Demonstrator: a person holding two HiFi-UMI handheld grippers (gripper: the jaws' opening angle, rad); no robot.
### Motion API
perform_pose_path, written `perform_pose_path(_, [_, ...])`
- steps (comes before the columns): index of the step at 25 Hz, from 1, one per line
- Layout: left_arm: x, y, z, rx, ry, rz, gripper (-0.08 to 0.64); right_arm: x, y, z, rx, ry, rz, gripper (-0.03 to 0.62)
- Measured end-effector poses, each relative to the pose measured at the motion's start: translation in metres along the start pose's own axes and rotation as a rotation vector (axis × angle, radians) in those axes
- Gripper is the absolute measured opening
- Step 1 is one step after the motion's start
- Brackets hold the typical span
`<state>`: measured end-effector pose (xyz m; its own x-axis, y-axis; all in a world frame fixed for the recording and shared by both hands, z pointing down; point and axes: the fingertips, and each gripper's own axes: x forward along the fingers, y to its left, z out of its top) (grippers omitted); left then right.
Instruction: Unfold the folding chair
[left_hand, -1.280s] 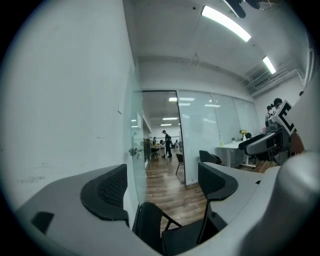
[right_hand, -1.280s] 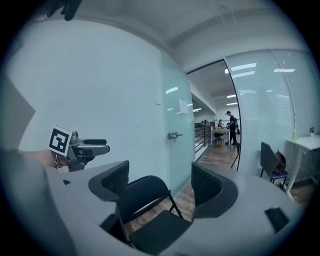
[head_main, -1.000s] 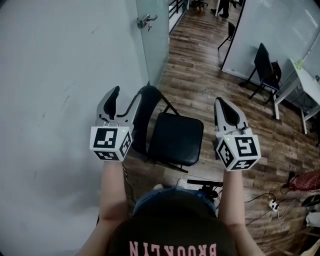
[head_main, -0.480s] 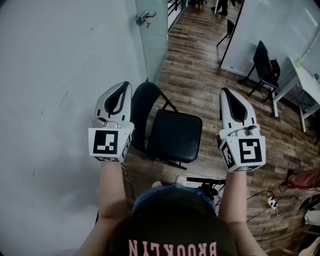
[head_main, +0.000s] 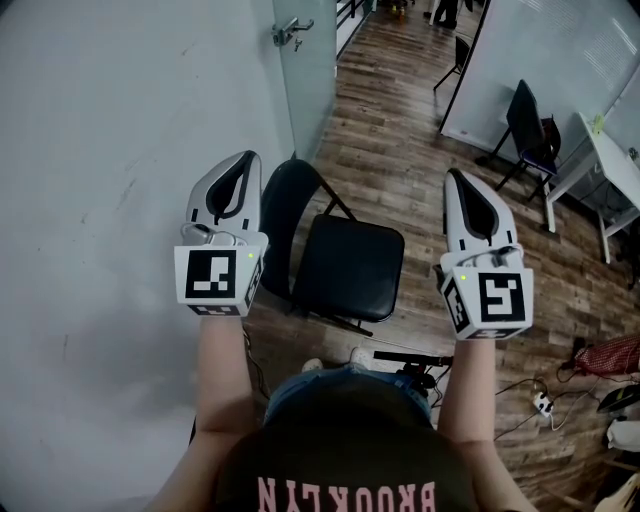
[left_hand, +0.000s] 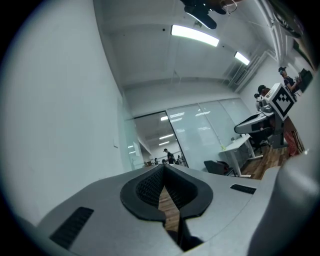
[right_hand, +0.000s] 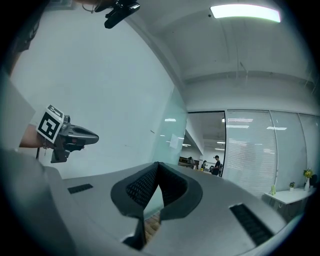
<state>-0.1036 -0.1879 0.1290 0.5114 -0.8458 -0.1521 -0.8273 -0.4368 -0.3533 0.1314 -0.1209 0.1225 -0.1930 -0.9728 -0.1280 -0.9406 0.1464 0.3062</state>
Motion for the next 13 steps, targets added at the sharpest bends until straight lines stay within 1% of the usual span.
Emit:
perform_pose_path(5, [0.0038, -0.0027, 0.0017, 0.037, 0.01, -0.015, 0.002, 0.0016, -0.0015, 0.0004, -0.029, 0.01, 0.004, 0.0])
perform_pose_path(9, [0.0072, 0.0, 0.0035, 0.019, 0.012, -0.006, 0.002, 0.0046, -0.0011, 0.0031, -0.043, 0.012, 0.01, -0.001])
perform_pose_path(13, [0.0093, -0.0024, 0.0081, 0.025, 0.007, -0.025, 0.002, 0.0062, -0.0019, 0.0054, -0.05, 0.011, 0.013, 0.0])
